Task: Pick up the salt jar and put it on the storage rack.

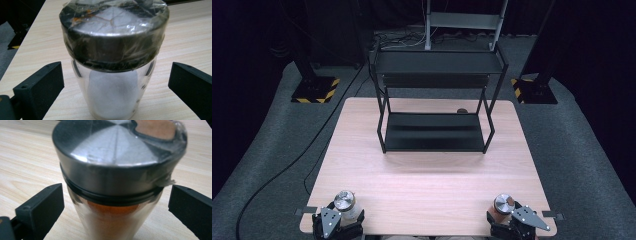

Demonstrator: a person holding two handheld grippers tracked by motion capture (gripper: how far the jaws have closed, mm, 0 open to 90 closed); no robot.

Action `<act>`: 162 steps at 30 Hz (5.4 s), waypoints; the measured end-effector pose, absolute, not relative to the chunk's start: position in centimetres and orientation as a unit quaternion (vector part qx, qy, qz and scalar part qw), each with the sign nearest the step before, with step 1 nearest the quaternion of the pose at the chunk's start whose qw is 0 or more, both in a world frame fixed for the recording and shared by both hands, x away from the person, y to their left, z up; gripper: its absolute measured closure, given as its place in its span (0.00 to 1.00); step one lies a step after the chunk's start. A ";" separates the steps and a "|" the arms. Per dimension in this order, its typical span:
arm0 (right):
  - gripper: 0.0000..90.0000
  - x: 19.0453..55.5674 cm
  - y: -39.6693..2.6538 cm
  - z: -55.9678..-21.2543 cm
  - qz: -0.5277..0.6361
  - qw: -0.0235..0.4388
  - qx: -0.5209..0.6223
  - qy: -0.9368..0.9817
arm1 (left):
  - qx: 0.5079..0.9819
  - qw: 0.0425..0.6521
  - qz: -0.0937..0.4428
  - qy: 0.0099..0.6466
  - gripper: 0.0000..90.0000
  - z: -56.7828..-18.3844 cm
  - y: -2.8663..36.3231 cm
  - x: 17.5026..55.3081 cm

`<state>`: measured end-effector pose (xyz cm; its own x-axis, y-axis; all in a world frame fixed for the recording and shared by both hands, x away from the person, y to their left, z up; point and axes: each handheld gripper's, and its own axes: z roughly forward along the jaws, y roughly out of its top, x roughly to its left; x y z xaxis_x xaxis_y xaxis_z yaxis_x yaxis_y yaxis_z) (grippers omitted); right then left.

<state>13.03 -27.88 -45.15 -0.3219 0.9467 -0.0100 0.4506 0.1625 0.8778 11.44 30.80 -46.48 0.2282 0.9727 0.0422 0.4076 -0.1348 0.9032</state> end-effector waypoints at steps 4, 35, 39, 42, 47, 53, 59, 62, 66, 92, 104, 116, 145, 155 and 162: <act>0.00 13.1 -27.7 -45.1 0.412 0.303 0.496 0.702 | 0.664 0.412 0.346 0.518 0.00 -46.4 30.9 11.7; 0.00 13.1 -27.7 -44.8 0.407 0.301 0.498 0.704 | 0.651 0.437 0.346 0.515 0.34 -47.6 31.5 12.0; 0.00 13.1 -27.7 -44.8 0.408 0.301 0.498 0.703 | 0.658 0.432 0.341 0.514 0.34 -47.0 31.6 12.5; 0.00 13.1 -27.7 -44.7 0.408 0.302 0.498 0.704 | 0.661 0.432 0.337 0.512 0.34 -46.6 31.6 12.7; 0.00 13.1 -27.7 -44.7 0.407 0.301 0.498 0.704 | 0.671 0.431 0.330 0.506 0.34 -45.5 31.6 13.3; 0.00 13.1 -27.8 -44.6 0.407 0.302 0.498 0.704 | 0.684 0.430 0.319 0.496 0.34 -44.3 31.6 14.2; 0.00 13.1 -27.8 -44.6 0.405 0.302 0.498 0.705 | 0.695 0.428 0.312 0.486 0.34 -43.7 31.4 15.1; 0.00 13.1 -27.7 -44.5 0.404 0.302 0.498 0.706 | 0.704 0.426 0.308 0.478 0.34 -43.2 31.2 15.6; 0.00 13.1 -27.7 -44.5 0.403 0.302 0.498 0.706 | 0.712 0.424 0.304 0.470 0.34 -42.7 31.0 16.2; 0.00 13.1 -27.7 -44.3 0.400 0.302 0.496 0.709 | 0.747 0.428 0.278 0.427 0.34 -39.7 29.7 19.9; 0.00 13.1 -27.8 -44.3 0.400 0.302 0.496 0.708 | 0.757 0.429 0.273 0.410 0.34 -38.3 29.0 21.7; 0.00 13.0 -27.9 -44.3 0.400 0.302 0.496 0.709 | 0.771 0.422 0.269 0.394 0.34 -36.6 28.0 23.9; 0.00 13.1 -27.9 -44.1 0.396 0.302 0.496 0.712 | 0.793 0.397 0.269 0.375 0.34 -33.6 26.2 28.4; 0.00 13.1 -27.9 -44.1 0.396 0.301 0.495 0.712 | 0.797 0.394 0.270 0.370 0.34 -32.3 25.6 29.7; 0.00 13.2 -27.9 -44.1 0.394 0.300 0.493 0.715 | 0.799 0.391 0.271 0.367 0.34 -31.7 25.2 30.6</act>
